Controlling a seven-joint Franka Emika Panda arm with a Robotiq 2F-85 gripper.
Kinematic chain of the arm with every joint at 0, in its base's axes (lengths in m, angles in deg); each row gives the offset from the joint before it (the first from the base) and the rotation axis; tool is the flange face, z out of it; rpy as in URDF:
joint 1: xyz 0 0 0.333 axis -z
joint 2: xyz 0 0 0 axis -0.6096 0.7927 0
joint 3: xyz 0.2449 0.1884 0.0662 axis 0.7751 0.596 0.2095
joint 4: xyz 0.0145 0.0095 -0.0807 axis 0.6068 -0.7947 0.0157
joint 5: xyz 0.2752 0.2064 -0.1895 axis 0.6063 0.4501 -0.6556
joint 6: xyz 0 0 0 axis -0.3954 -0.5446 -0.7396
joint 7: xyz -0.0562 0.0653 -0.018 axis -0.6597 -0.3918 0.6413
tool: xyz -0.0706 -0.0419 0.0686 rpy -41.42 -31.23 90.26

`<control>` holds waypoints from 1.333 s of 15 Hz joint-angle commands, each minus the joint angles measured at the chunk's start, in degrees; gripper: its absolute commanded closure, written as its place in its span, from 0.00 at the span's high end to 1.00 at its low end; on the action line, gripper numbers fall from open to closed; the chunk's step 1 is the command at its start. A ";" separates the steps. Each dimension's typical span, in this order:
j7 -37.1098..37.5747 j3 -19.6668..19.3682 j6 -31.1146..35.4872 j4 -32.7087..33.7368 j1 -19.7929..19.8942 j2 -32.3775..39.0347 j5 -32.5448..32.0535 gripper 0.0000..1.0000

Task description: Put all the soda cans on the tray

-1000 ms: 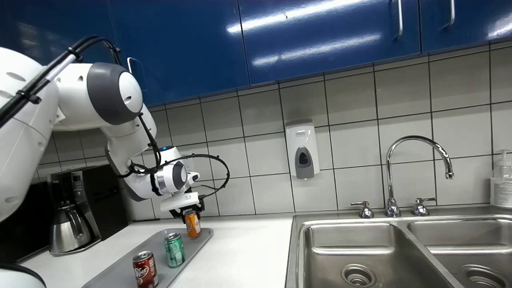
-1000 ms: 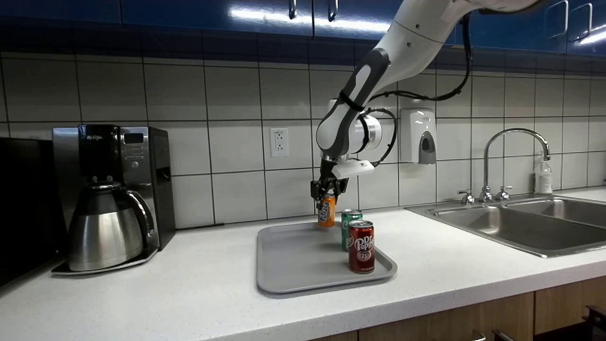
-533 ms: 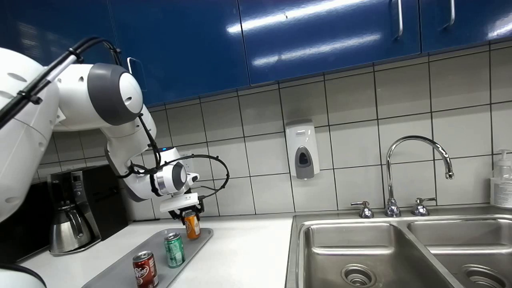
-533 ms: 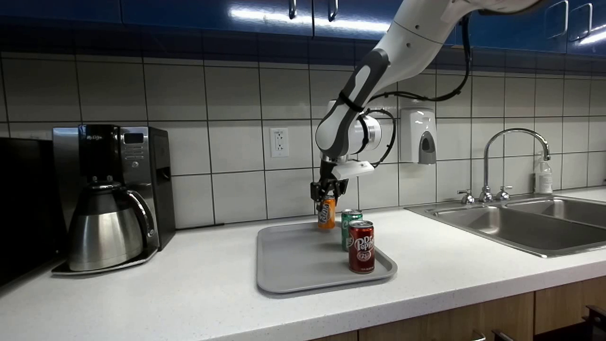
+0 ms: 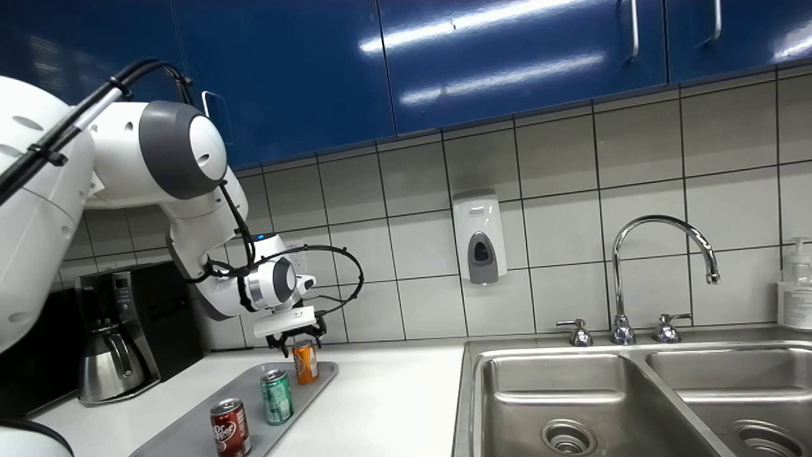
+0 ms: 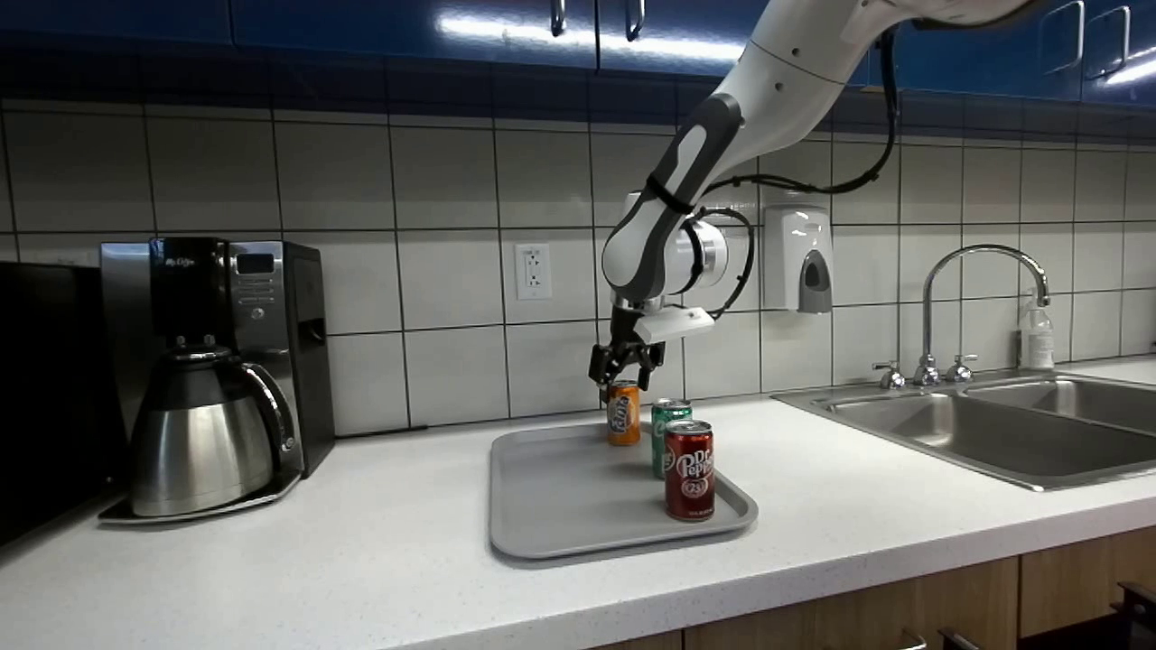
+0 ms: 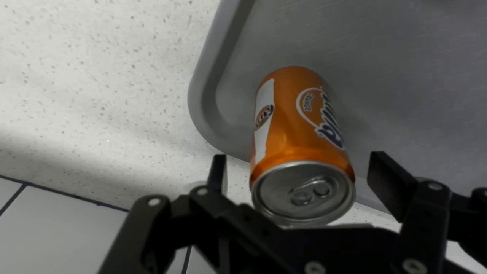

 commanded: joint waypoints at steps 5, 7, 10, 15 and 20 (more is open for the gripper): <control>-1.19 0.50 -0.59 -0.30 0.72 -2.11 0.59 1.00; -1.07 0.55 -0.95 -0.83 0.80 -3.16 0.73 1.00; -1.49 1.15 -2.48 -1.76 1.17 -5.11 1.31 1.00; -1.07 1.46 -3.90 -4.75 0.79 -9.04 1.43 1.00; 0.12 1.48 -4.64 -8.84 0.06 -13.59 0.97 1.00</control>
